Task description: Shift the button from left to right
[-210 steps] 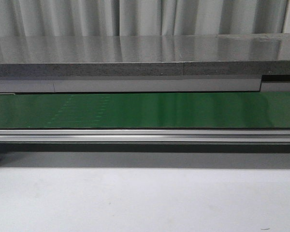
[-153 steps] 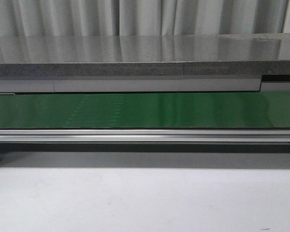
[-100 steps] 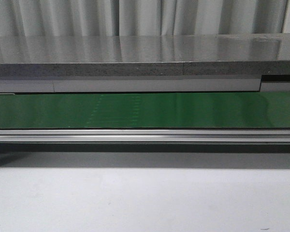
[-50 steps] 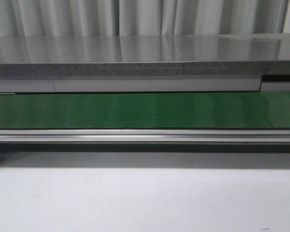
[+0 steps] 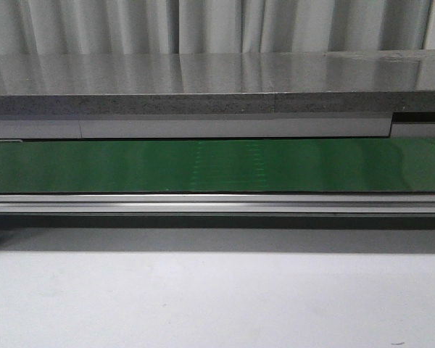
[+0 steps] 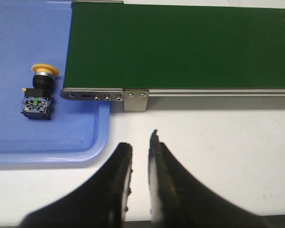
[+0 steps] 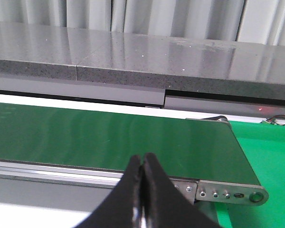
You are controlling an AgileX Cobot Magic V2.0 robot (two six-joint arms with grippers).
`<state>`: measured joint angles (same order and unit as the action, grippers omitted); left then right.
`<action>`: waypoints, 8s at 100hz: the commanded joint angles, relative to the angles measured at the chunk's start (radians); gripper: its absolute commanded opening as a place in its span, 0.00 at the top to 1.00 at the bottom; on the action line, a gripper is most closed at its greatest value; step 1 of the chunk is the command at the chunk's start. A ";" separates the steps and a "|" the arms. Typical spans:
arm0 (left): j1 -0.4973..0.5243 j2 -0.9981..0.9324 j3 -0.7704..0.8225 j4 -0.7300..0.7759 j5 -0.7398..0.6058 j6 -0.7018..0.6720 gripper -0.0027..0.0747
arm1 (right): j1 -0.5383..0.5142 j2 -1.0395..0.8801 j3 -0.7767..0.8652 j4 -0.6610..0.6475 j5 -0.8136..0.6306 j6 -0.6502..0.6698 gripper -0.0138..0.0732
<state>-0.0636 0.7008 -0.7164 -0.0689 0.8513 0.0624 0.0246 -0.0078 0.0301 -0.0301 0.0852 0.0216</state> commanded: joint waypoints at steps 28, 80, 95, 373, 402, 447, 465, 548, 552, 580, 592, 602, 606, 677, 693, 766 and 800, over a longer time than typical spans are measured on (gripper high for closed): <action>-0.008 0.004 -0.036 -0.008 -0.077 0.011 0.17 | 0.002 -0.018 0.000 -0.012 -0.085 -0.003 0.92; -0.008 0.219 -0.254 0.126 0.063 -0.006 0.18 | 0.002 -0.018 0.000 -0.012 -0.085 -0.003 0.92; 0.047 0.364 -0.370 0.145 0.063 -0.010 0.18 | 0.002 -0.018 0.000 -0.012 -0.085 -0.003 0.92; 0.439 1.191 -0.554 -0.150 -0.063 0.196 0.44 | 0.002 -0.018 0.000 -0.012 -0.085 -0.003 0.92; 0.439 1.191 -0.554 -0.152 -0.047 0.196 0.71 | 0.002 -0.018 0.000 -0.012 -0.085 -0.003 0.92; 0.437 1.146 -0.752 -0.189 0.142 0.217 0.85 | 0.002 -0.018 0.000 -0.012 -0.085 -0.003 0.92; 0.407 1.080 -0.812 -0.217 0.178 0.236 0.86 | 0.002 -0.018 0.000 -0.012 -0.085 -0.003 0.92; 0.155 1.113 -0.811 -0.173 0.213 0.252 0.62 | 0.002 -0.018 0.000 -0.012 -0.085 -0.003 0.92; 0.155 1.113 -0.811 -0.173 0.215 0.252 0.55 | 0.002 -0.018 0.000 -0.012 -0.085 -0.003 0.92; 0.155 1.113 -0.811 -0.173 0.223 0.252 0.39 | 0.002 -0.018 0.000 -0.012 -0.085 -0.003 0.92; 0.155 1.101 -0.811 -0.182 0.218 0.252 0.39 | 0.002 -0.018 0.000 -0.012 -0.085 -0.003 0.92; 0.155 1.067 -0.811 -0.200 0.198 0.254 0.39 | 0.002 -0.018 0.000 -0.012 -0.085 -0.003 0.92; 0.153 1.049 -0.811 -0.205 0.191 0.261 0.39 | 0.002 -0.018 0.000 -0.012 -0.085 -0.003 0.92; 0.007 0.348 -0.192 -0.235 -0.396 0.290 0.39 | 0.002 -0.018 0.000 -0.012 -0.085 -0.003 0.92; -0.077 0.161 -0.006 -0.235 -0.540 0.290 0.39 | 0.002 -0.018 0.000 -0.012 -0.085 -0.003 0.92; -0.109 -0.387 0.399 -0.231 -0.741 0.290 0.39 | 0.002 -0.018 0.000 -0.012 -0.085 -0.003 0.92; -0.109 -0.387 0.417 -0.231 -0.756 0.290 0.63 | 0.002 -0.018 0.000 -0.012 -0.085 -0.003 0.92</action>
<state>-0.1688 0.3080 -0.2702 -0.2856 0.1804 0.3534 0.0246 -0.0078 0.0301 -0.0301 0.0848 0.0216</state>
